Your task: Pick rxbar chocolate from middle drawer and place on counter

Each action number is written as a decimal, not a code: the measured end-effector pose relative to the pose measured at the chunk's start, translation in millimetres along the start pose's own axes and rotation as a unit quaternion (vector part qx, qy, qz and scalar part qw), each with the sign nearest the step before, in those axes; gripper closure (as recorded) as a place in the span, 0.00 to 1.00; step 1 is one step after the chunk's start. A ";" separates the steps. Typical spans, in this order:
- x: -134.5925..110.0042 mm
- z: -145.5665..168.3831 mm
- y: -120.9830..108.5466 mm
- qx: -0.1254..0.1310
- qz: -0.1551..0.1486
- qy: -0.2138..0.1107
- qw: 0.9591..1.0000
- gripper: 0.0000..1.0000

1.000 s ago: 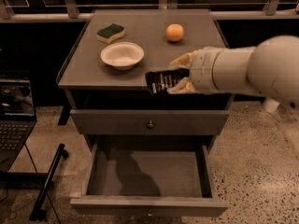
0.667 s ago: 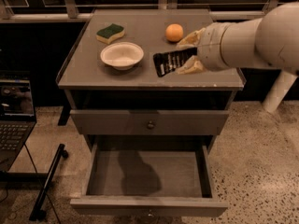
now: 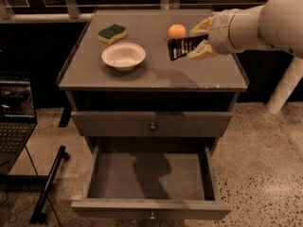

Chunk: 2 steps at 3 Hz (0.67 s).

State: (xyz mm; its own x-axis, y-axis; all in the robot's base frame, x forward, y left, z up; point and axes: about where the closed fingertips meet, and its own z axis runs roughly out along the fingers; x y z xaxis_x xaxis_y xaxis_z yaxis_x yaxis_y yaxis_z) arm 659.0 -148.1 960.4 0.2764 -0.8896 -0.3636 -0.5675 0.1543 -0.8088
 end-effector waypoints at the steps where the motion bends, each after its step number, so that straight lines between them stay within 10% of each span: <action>1: 24.8 22.5 -6.2 0.004 0.031 0.006 0.999 1.00; 2: 41.3 43.5 -6.6 0.004 0.058 0.010 0.998 0.82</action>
Offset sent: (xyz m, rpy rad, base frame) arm 0.0738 -0.0296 -0.0468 0.1264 0.0720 -0.1192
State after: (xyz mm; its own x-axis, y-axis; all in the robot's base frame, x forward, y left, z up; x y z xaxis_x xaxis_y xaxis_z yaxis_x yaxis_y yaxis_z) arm 707.9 -167.2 930.6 0.1930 -0.8743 -0.4454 -0.5882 0.2602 -0.7657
